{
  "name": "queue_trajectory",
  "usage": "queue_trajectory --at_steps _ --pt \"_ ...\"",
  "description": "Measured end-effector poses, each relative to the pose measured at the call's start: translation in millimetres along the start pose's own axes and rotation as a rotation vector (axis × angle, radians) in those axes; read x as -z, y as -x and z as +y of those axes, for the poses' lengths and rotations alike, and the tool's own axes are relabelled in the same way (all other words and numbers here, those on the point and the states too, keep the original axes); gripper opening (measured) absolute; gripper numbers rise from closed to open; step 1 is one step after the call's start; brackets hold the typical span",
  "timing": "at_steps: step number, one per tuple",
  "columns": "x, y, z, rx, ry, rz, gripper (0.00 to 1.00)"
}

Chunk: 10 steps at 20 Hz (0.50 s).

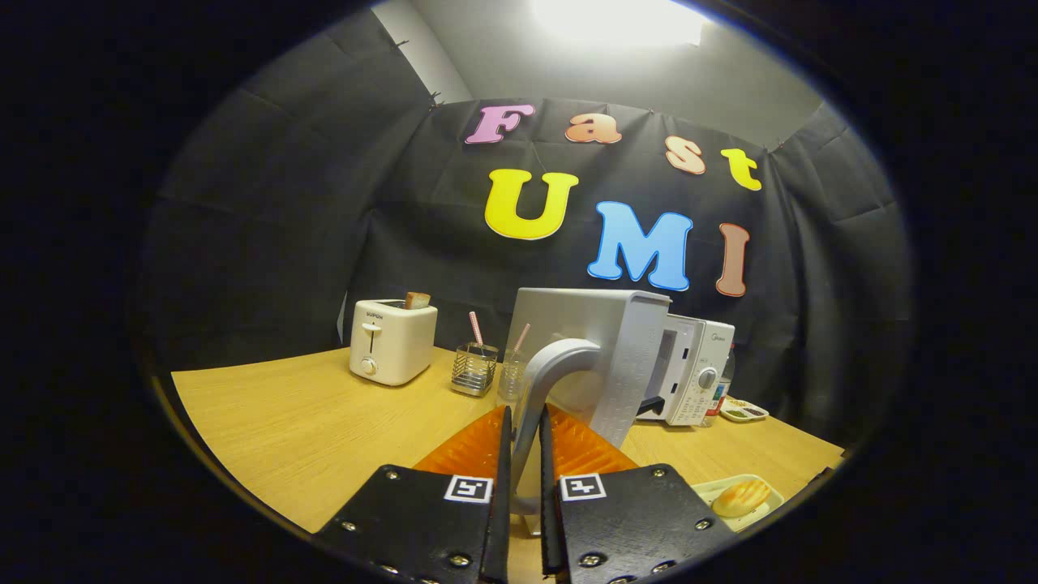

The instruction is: Open the microwave, put the food inside, and close the microwave door.

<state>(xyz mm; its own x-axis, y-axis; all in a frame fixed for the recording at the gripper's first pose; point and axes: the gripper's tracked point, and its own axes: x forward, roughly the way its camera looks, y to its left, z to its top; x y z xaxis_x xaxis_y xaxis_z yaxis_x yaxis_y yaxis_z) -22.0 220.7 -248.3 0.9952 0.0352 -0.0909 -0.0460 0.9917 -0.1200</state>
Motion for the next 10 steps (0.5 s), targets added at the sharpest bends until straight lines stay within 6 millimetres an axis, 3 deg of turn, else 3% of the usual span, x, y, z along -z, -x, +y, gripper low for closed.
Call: queue_trajectory --at_steps 4,7,9,10 --pt "3 11 39 -0.071 0.038 -0.018 0.16" --pt "2 28 39 -0.131 0.047 -0.024 0.09" --pt "-2 49 33 -0.200 0.033 -0.042 0.09" --pt "-5 59 25 -0.228 0.034 -0.051 0.16"
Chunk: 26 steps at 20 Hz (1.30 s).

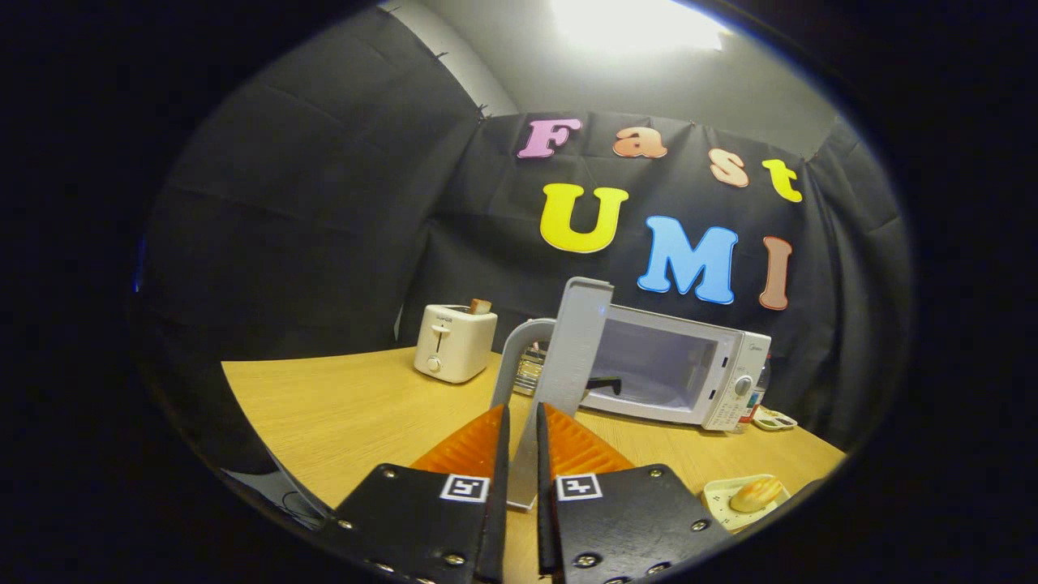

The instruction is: Open the microwave, put the food inside, and close the microwave door.

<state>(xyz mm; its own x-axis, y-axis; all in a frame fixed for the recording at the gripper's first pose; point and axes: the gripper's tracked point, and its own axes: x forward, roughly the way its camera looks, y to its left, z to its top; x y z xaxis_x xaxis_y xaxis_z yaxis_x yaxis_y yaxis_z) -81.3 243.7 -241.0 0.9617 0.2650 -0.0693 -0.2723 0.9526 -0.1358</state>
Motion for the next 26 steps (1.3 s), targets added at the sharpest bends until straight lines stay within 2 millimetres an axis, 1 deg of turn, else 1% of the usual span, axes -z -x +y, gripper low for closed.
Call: queue_trajectory --at_steps 1,2,3,4,5,7,8,10,11,14,15,17,19,21,24,25,26 --pt "-1 11 -8 -0.017 0.008 -0.009 0.25" --pt "1 22 -25 -0.017 0.021 -0.018 0.45" --pt "6 33 -43 -0.005 0.033 -0.016 0.55" --pt "15 41 -65 0.020 0.038 -0.005 0.69" --pt "25 50 -89 0.053 0.041 0.013 0.72" --pt "45 59 -130 0.121 0.031 0.057 0.74" --pt "61 62 -153 0.160 0.026 0.095 0.81" --pt "89 67 -181 0.203 0.026 0.171 0.85" --pt "99 69 -194 0.222 0.022 0.193 0.85" --pt "117 78 -235 0.317 -0.026 0.214 0.87" --pt "125 78 -245 0.338 -0.048 0.232 0.87" --pt "145 74 -258 0.350 -0.105 0.287 0.88" --pt "164 69 -264 0.344 -0.155 0.339 0.89" --pt "178 65 -271 0.349 -0.157 0.375 0.89" --pt "195 59 -265 0.308 -0.255 0.424 0.89" --pt "197 56 -262 0.297 -0.278 0.434 0.91" --pt "200 57 -263 0.287 -0.295 0.437 0.93"
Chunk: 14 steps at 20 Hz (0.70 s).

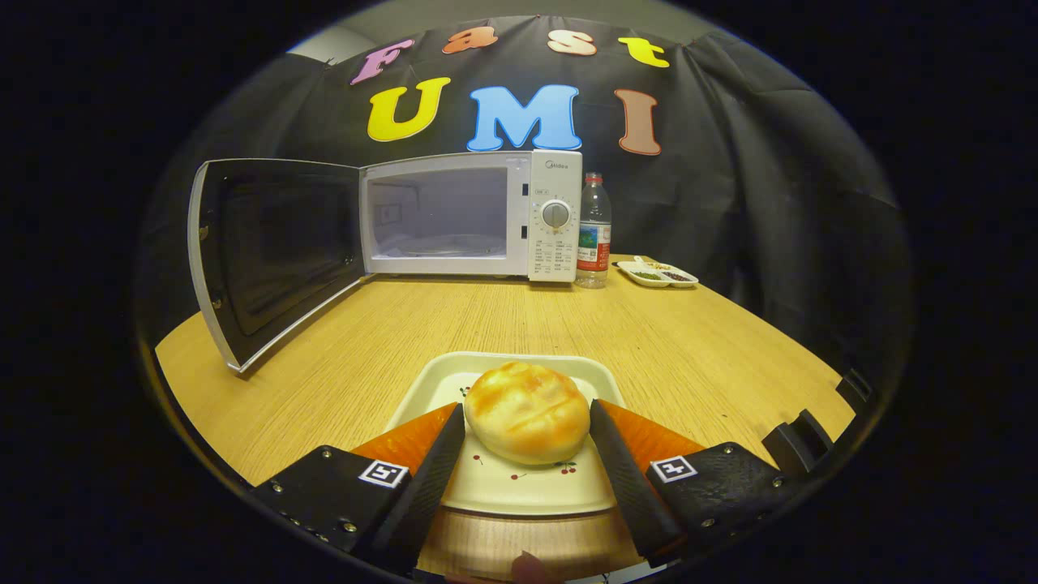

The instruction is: Open the microwave, put the food inside, and close the microwave door.

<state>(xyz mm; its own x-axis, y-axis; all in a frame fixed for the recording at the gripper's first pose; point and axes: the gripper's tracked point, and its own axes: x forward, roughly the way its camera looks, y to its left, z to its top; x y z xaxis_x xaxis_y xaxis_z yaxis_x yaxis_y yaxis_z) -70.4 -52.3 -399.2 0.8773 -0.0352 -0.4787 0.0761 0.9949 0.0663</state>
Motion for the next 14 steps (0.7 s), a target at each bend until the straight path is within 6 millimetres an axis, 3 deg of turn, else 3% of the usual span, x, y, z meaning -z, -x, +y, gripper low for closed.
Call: queue_trajectory --at_steps 1,5,9,14 --pt "-2 1 -2 -0.009 -0.007 -0.005 0.94" --pt "-6 2 -4 -0.029 -0.038 -0.027 0.75" --pt "-22 13 4 -0.052 0.022 -0.076 0.74" --pt "-59 19 27 -0.084 0.104 -0.147 0.74"
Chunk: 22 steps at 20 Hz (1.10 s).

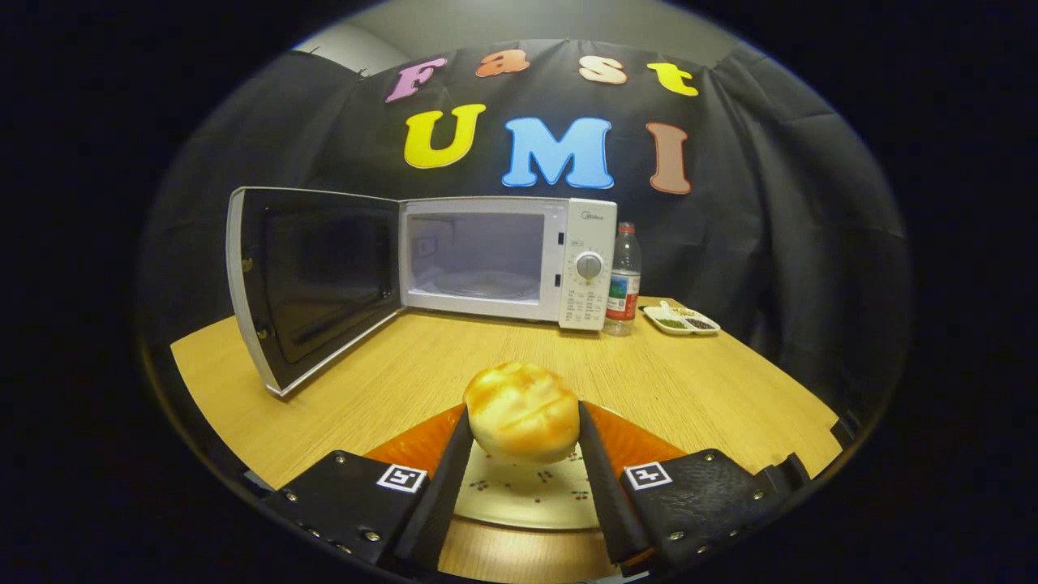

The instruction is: Open the microwave, put the food inside, and close the microwave door.

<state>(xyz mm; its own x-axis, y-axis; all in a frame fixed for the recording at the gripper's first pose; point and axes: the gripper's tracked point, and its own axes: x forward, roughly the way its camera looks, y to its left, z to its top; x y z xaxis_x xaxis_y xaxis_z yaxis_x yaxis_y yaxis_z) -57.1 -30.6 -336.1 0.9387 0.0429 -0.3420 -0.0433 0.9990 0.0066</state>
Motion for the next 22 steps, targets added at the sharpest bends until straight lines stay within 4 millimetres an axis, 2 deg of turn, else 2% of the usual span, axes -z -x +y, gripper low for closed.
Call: queue_trajectory --at_steps 7,18,22 --pt "-44 -30 38 -0.069 0.077 -0.046 0.74" --pt "-103 -120 73 -0.086 0.219 -0.062 0.74" --pt "-108 -161 83 -0.095 0.207 -0.005 0.74"
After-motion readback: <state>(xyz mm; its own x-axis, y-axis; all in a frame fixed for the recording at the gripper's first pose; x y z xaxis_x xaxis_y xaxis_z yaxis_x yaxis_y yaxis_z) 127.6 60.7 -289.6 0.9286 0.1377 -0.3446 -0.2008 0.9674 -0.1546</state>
